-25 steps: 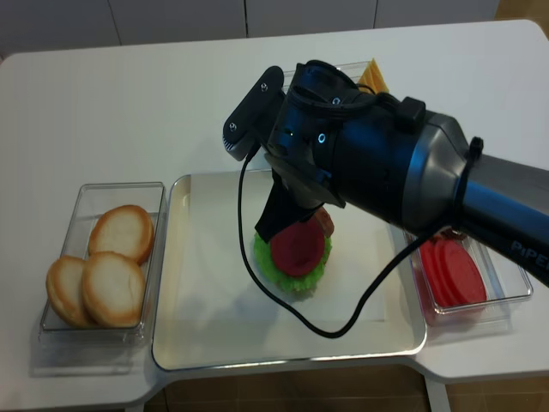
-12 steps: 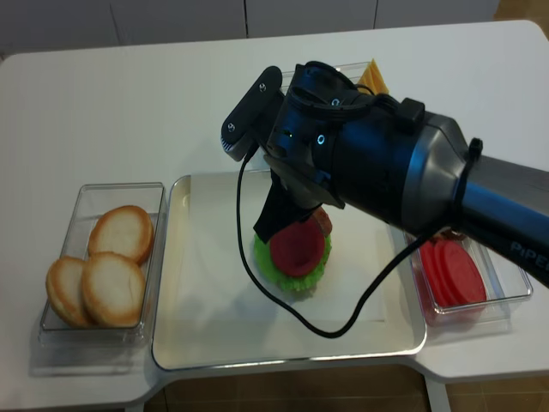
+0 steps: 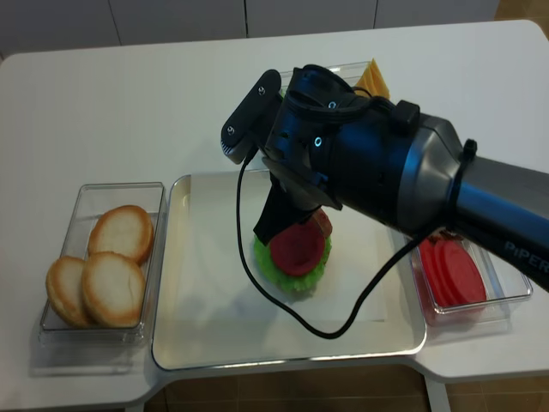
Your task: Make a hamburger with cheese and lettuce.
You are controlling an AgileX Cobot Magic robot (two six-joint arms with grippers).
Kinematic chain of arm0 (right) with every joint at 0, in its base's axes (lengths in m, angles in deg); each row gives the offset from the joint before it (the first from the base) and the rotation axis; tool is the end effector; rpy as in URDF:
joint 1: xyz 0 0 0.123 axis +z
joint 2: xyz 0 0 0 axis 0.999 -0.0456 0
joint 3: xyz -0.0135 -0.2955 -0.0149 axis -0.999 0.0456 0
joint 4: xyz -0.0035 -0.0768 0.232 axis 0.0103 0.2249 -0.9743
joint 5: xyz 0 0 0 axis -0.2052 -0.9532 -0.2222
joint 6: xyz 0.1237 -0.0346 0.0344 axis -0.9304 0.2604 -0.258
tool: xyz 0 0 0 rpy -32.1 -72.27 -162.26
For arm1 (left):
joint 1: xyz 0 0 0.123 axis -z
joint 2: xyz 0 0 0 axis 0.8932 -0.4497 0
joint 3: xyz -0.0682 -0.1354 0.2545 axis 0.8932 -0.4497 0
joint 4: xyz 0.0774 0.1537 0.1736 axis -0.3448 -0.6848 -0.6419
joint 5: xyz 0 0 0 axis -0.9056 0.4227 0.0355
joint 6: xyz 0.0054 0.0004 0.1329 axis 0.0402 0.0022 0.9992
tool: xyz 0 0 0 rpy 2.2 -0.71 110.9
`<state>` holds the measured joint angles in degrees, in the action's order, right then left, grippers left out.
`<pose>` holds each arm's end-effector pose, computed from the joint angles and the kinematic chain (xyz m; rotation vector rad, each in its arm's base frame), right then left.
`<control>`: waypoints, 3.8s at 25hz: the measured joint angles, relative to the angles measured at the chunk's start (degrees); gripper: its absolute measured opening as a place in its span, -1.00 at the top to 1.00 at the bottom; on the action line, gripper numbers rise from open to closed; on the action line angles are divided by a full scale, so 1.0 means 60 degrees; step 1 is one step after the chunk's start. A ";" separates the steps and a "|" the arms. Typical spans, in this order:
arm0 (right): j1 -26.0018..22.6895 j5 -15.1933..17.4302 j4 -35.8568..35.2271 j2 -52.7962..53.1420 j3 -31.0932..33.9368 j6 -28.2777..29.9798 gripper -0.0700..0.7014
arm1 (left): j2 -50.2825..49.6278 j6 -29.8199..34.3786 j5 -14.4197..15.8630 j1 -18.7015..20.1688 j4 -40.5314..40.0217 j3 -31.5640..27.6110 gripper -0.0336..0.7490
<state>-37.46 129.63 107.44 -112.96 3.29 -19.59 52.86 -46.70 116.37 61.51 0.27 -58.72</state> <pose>0.2903 0.2669 0.2539 -0.9961 2.4177 -0.2398 0.0053 0.0053 0.2378 -0.0529 2.1519 0.0605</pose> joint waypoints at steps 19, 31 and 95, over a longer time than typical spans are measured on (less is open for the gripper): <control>0.0000 -0.0064 -0.0713 0.0000 -0.0236 -0.0034 0.28 | 0.0000 0.0000 0.0000 0.0000 0.0000 0.0000 -0.30; 0.0000 0.0680 -0.1217 0.0000 -0.0571 -0.0034 0.18 | 0.0000 0.0000 0.0000 0.0000 0.0000 0.0000 -0.30; -0.7944 0.2623 -0.4363 1.3270 0.5598 0.1858 -0.23 | 0.0000 0.0000 0.0000 0.0000 0.0000 0.0000 -0.30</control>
<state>-85.12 145.37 81.26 -33.34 36.88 -8.45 52.86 -46.70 116.37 61.51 0.27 -58.72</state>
